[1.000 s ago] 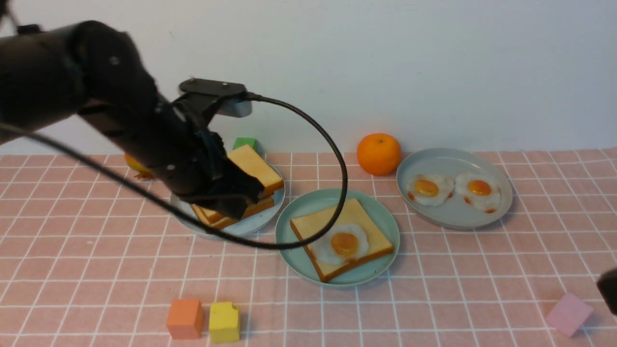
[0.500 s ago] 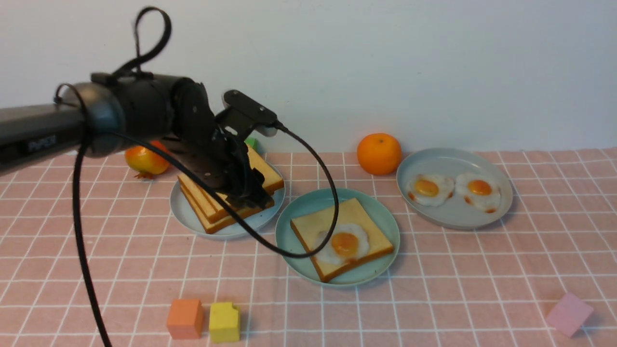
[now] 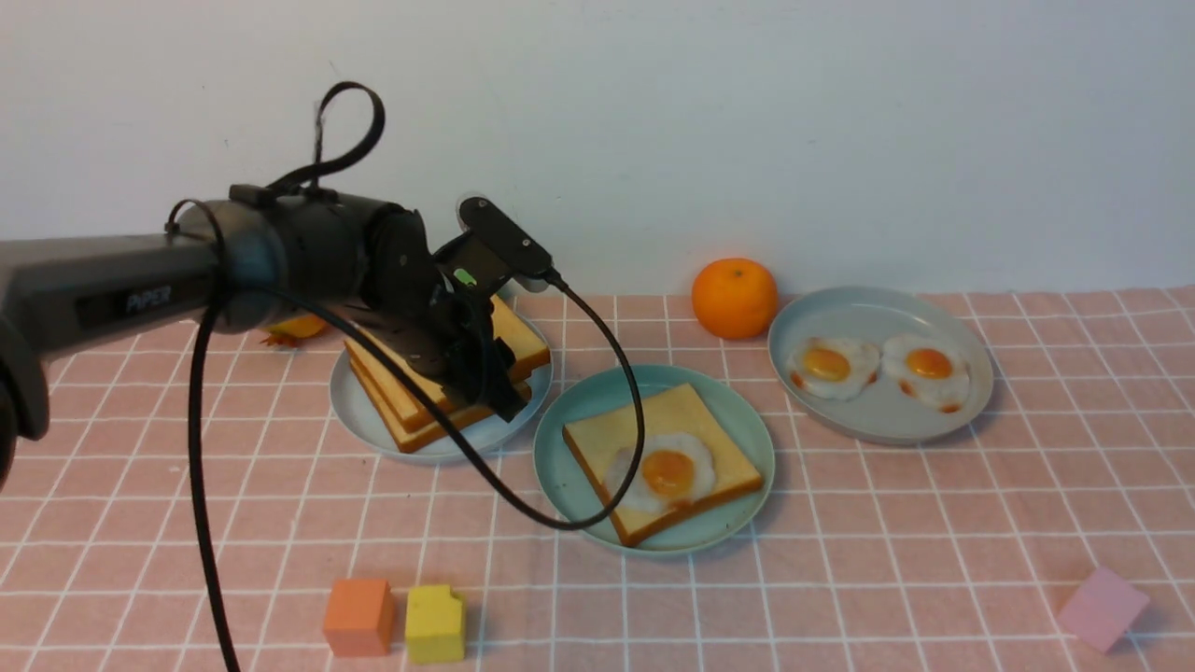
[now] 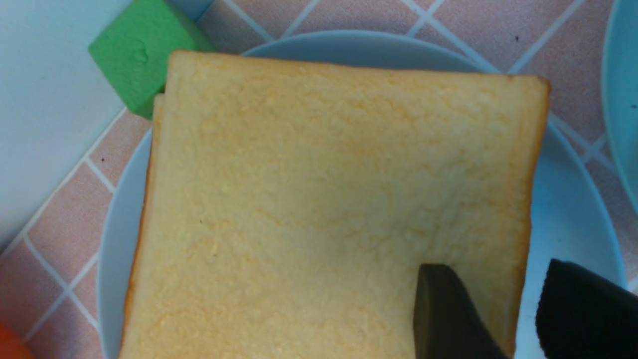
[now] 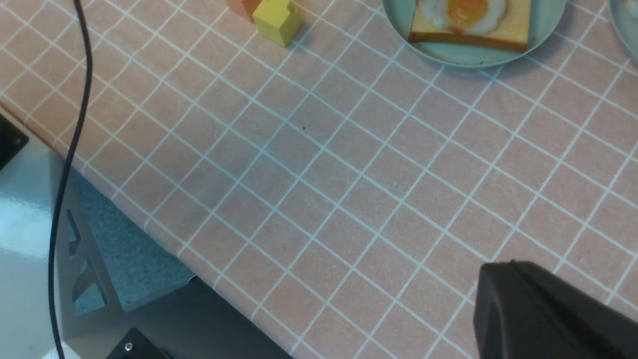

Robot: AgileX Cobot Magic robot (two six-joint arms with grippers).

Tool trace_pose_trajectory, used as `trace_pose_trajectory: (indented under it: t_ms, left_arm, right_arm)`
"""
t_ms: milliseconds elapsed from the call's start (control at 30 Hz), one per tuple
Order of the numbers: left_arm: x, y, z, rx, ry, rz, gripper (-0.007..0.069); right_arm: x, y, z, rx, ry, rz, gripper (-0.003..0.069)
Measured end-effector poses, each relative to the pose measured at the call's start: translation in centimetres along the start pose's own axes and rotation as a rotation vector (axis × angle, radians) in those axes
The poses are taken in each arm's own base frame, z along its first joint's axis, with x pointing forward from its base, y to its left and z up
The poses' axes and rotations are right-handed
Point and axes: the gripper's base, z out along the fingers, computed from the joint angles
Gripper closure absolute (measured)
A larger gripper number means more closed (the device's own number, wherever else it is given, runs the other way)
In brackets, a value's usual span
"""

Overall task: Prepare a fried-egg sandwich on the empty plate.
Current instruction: Use the left arm to grab a slice of bread

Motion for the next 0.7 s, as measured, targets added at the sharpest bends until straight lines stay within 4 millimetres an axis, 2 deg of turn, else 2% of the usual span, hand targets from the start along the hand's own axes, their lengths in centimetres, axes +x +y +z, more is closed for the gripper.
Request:
trace_pose_trajectory:
  t_ms: [100,333,467,633,700]
  left_arm:
    - [0.1,0.1,0.2,-0.013,0.001,0.027,0.0382]
    - [0.1,0.1,0.5,-0.017,0.003,0.039,0.0468]
    - [0.1,0.0,0.5,-0.019,0.0,0.044,0.0599]
    - [-0.4,0.3,-0.3,-0.031,-0.018,0.055,0.0612]
    - [-1.0,0.5,-1.6,-0.046,-0.044,0.058,0.0612]
  right_arm:
    - [0.0,0.1,0.0,-0.015,0.004,0.002,0.0636]
    - [0.1,0.3,0.0,-0.03,0.008,0.007,0.0631]
    - [0.1,0.4,0.0,-0.045,0.012,0.012,0.0628]
    - [0.1,0.5,0.0,-0.059,0.016,0.016,0.0626]
    - [0.1,0.5,0.0,-0.06,0.016,0.016,0.0624]
